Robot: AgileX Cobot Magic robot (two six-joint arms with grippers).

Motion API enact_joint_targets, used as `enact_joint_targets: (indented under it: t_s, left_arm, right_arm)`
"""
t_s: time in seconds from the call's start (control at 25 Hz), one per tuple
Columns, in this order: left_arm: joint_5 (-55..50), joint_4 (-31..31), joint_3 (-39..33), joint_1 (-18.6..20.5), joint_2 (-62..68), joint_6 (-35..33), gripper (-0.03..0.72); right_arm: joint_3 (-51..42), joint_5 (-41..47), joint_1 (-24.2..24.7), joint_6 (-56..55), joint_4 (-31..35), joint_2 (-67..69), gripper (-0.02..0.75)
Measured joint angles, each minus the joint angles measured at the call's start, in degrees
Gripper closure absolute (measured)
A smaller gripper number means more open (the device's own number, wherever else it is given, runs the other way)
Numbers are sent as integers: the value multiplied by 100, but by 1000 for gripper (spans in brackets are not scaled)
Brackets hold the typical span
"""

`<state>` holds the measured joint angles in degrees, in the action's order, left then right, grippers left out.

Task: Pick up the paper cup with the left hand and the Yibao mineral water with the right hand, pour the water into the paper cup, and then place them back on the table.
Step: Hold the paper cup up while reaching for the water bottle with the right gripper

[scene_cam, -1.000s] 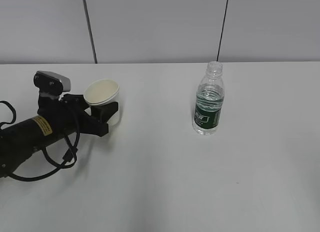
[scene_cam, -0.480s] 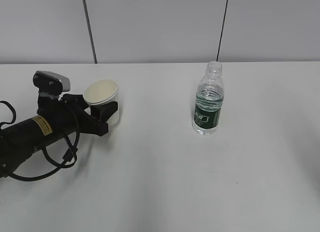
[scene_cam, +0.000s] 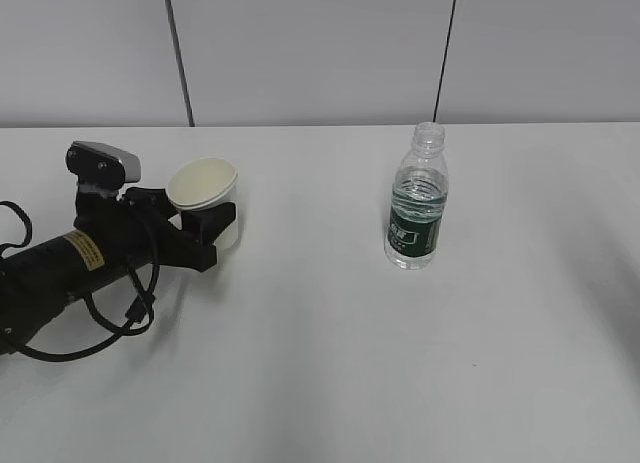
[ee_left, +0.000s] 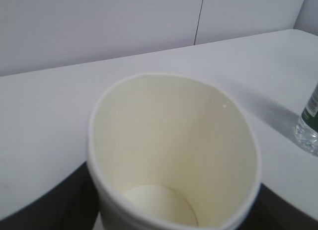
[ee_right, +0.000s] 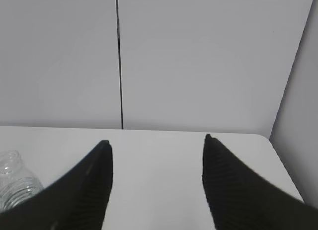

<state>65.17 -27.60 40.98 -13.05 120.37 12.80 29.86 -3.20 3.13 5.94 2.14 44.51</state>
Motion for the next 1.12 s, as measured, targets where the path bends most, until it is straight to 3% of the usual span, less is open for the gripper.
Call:
enact_joint_targets:
  t_s: [0.32,0.6,1.12]
  left_arm:
    - [0,2,0,0,0,0,254]
    - [0,7,0,0,0,0,254]
    - [0,12,0,0,0,0,255]
  right_arm:
    - [-189,-1903,0,0,0,1005,309]
    - [-242,-2740,0,-126,-135,2065,309]
    - [-289,-5041,9,-1083,-1873,4149,309]
